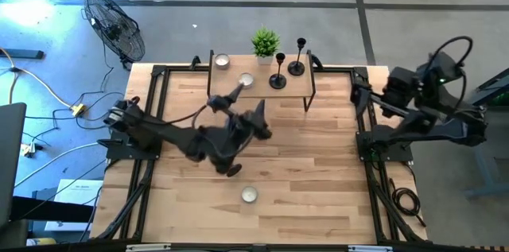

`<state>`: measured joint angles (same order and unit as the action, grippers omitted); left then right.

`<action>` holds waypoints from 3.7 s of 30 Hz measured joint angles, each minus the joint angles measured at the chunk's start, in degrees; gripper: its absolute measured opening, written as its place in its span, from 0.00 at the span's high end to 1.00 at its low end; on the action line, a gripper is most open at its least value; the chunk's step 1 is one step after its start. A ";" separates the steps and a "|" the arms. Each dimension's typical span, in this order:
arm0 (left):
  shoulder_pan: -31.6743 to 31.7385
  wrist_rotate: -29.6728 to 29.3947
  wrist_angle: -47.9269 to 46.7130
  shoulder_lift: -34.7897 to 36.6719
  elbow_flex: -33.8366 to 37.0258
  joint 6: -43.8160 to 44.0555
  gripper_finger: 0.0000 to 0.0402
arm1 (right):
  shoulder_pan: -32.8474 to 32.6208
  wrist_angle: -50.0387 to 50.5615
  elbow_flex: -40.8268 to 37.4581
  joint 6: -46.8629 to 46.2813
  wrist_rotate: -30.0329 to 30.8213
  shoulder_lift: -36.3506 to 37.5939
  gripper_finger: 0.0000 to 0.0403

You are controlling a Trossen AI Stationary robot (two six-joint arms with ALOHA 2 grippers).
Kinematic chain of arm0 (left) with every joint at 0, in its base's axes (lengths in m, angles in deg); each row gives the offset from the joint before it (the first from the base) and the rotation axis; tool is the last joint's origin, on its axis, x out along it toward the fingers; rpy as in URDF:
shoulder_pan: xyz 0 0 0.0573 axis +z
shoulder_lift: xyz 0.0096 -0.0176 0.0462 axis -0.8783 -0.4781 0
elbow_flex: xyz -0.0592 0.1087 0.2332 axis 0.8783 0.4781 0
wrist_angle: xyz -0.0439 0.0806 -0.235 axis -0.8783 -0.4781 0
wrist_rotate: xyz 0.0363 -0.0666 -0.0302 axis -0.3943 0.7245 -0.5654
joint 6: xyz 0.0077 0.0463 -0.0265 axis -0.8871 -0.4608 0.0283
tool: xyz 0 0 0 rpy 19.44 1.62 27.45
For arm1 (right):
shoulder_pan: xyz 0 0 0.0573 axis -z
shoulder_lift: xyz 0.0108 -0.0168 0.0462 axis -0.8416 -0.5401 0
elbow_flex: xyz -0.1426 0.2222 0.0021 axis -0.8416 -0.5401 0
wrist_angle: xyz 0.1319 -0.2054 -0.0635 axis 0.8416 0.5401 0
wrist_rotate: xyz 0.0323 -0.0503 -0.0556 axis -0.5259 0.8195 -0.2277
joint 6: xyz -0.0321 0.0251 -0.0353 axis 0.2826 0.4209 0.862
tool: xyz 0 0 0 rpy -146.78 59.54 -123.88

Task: Pick & Place candle stick holders
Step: Put the black left candle holder on the shelf

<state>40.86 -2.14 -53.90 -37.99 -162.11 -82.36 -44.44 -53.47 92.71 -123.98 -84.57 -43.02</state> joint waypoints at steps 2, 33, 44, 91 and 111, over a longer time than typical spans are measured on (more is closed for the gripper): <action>-1.75 0.05 -1.03 -0.17 -0.80 0.71 0.14 | 0.00 0.04 0.00 1.01 -0.50 0.92 0.07; -19.88 0.03 -21.60 5.46 -15.06 4.44 0.14 | 0.02 3.66 0.02 6.06 8.34 -0.09 0.07; -26.09 0.09 -46.63 5.81 -32.04 7.31 0.14 | 0.00 3.91 0.00 6.04 13.22 -1.41 0.07; -37.19 9.36 -81.27 22.87 -32.92 37.93 0.67 | -0.05 4.23 0.00 6.93 25.11 -7.27 0.07; -36.57 16.29 -85.02 27.57 -33.76 34.06 0.67 | -1.76 2.09 0.02 6.32 30.39 -7.81 0.07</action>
<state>4.30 14.16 -138.92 -10.42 -195.87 -48.30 -46.20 -51.38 92.73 -117.66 -54.18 -50.84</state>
